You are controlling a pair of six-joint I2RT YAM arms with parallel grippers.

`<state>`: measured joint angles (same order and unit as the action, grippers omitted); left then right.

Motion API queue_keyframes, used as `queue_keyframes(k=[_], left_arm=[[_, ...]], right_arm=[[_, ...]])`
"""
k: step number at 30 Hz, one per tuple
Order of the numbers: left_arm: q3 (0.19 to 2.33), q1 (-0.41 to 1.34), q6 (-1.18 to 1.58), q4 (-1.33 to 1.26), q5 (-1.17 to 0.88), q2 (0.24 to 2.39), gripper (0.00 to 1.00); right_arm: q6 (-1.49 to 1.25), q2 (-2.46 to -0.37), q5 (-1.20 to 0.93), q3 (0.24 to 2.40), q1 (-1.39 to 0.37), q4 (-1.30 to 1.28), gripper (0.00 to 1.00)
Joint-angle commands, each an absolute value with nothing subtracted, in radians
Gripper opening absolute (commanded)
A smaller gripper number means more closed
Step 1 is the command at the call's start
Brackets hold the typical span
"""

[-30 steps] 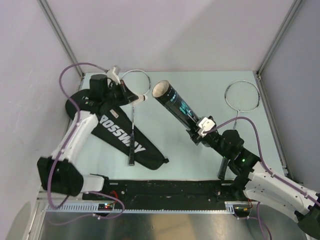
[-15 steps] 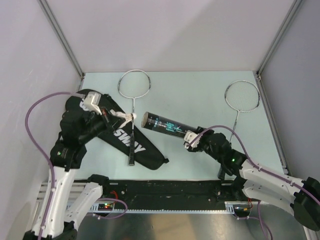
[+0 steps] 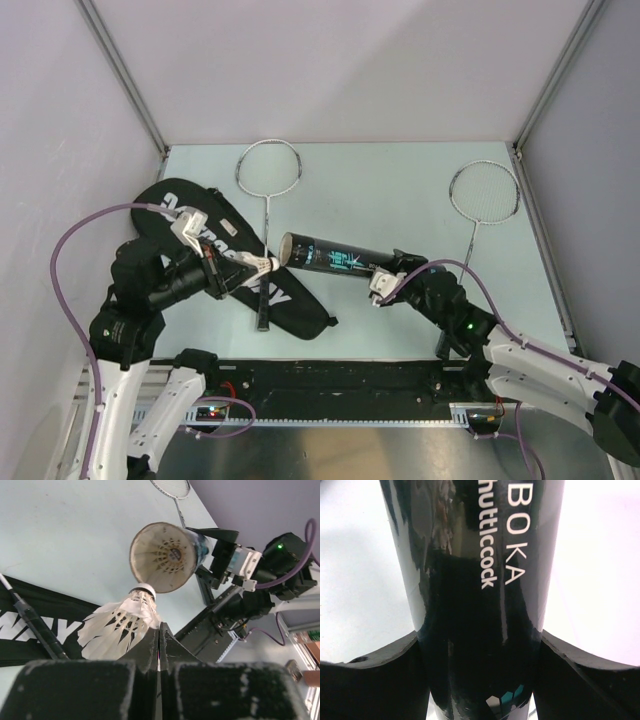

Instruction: Pack up the badminton gear

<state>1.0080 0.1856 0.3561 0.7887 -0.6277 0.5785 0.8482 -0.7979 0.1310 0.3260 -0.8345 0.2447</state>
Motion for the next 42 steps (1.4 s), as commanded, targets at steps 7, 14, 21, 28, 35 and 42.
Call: queue_keyframes(k=[7,14,21,28,35,42], left_arm=[[1.045,0.187,0.354,0.797,-0.716,0.541,0.00],[1.046,0.187,0.342,0.808,-0.647,0.532,0.00],[1.036,0.187,0.346,0.805,-0.720,0.556,0.00],[1.021,0.187,0.403,0.745,-0.782,0.547,0.00],[0.940,0.193,0.517,0.613,-0.847,0.534,0.00],[0.849,0.280,0.617,0.457,-0.795,0.532,0.00]], right_arm=[[0.882,-0.824,0.126,0.334,-0.882,0.312,0.29],[0.874,-0.798,0.129,0.334,-0.887,0.307,0.28],[0.882,-0.773,0.090,0.330,-0.915,0.312,0.28],[0.885,-0.774,0.090,0.330,-0.936,0.314,0.28],[0.881,-0.768,0.090,0.336,-0.945,0.320,0.28],[0.891,-0.787,0.087,0.374,-0.952,0.321,0.27]])
